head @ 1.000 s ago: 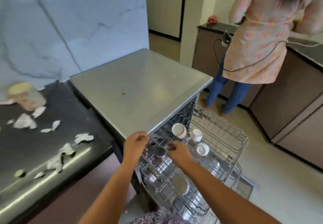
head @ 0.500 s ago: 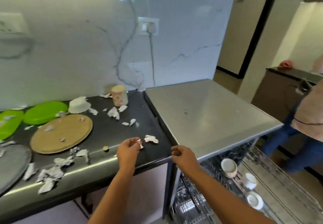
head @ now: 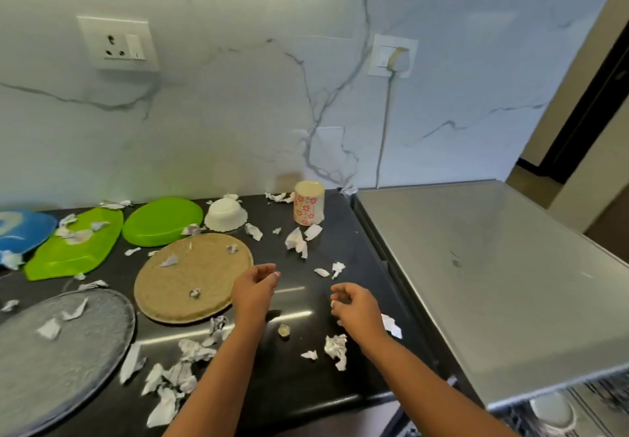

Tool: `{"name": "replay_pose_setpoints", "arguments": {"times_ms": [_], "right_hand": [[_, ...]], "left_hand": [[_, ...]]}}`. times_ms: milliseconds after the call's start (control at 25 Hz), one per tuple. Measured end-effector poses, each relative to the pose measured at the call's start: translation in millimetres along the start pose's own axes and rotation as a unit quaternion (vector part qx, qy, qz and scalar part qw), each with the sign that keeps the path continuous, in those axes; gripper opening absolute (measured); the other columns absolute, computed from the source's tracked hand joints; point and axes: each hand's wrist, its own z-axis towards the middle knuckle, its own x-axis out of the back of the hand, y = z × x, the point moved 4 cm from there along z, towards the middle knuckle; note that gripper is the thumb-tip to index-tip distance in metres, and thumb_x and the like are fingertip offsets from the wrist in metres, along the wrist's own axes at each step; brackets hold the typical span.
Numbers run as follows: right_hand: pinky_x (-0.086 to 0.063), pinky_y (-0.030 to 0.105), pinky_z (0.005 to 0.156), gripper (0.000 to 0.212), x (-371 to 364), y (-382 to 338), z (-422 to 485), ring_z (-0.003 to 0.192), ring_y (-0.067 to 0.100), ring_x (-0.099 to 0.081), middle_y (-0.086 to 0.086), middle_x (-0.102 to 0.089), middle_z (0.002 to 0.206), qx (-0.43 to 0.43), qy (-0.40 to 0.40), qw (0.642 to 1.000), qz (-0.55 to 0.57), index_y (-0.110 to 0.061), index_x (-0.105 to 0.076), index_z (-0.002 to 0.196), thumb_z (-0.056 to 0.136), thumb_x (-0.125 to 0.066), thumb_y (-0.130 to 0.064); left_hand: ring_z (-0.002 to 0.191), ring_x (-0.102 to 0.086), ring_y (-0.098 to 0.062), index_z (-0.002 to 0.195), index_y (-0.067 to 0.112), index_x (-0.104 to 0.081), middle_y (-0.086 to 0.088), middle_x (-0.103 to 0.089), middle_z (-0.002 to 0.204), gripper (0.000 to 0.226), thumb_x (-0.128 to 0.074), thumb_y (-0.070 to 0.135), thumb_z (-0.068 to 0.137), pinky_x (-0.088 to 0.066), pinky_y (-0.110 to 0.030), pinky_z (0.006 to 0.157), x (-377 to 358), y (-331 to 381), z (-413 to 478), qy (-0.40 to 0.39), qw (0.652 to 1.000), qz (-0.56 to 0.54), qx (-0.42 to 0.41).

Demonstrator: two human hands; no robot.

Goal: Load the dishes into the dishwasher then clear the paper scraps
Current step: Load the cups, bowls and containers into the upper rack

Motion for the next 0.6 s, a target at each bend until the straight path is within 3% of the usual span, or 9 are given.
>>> {"name": "replay_pose_setpoints", "arguments": {"times_ms": [200, 320, 400, 600], "right_hand": [[-0.057, 0.035, 0.079, 0.027, -32.9, -17.8, 48.2, 0.089, 0.015, -0.065, -0.002, -0.064, 0.095, -0.009, 0.019, 1.0, 0.02, -0.015, -0.062, 0.111, 0.086, -0.055, -0.006], [-0.056, 0.024, 0.067, 0.025, -46.3, -24.1, 67.9, 0.085, 0.014, -0.065, -0.001, -0.064, 0.095, -0.022, 0.039, 0.998, 0.049, -0.015, -0.06, 0.112, 0.089, -0.055, -0.007], [-0.056, 0.024, 0.065, 0.025, -47.5, -27.0, 79.1, 0.082, 0.014, -0.066, -0.001, -0.064, 0.093, -0.028, 0.052, 0.996, 0.064, -0.016, -0.059, 0.113, 0.089, -0.057, -0.009], [-0.058, 0.029, 0.067, 0.03, -30.5, -35.4, 120.4, 0.077, 0.016, -0.067, 0.0, -0.065, 0.092, -0.037, 0.092, 0.992, 0.078, -0.015, -0.056, 0.118, 0.088, -0.06, -0.012]], "left_hand": [[0.087, -0.067, -0.023, 0.089, 0.024, -0.067, -0.004, -0.071, 0.088, 0.016, -0.069, 0.011, 0.08, -0.055, -0.043, 0.084, -0.6, 4.7, 53.7, -0.031, 0.999, 0.02, -0.017], [0.087, -0.067, -0.02, 0.092, 0.023, -0.066, -0.004, -0.07, 0.089, 0.017, -0.07, 0.011, 0.08, -0.055, -0.031, 0.069, -3.4, 6.9, 71.6, -0.051, 0.999, 0.004, -0.009], [0.087, -0.067, -0.019, 0.091, 0.023, -0.066, -0.004, -0.071, 0.089, 0.018, -0.071, 0.011, 0.08, -0.052, -0.026, 0.063, -8.3, 6.3, 82.8, -0.055, 0.998, -0.025, 0.0], [0.092, -0.065, -0.019, 0.105, 0.016, -0.066, -0.004, -0.068, 0.099, 0.03, -0.074, 0.011, 0.077, -0.054, -0.032, 0.074, -37.6, 20.9, 112.1, -0.073, 0.996, -0.042, -0.014]]}}
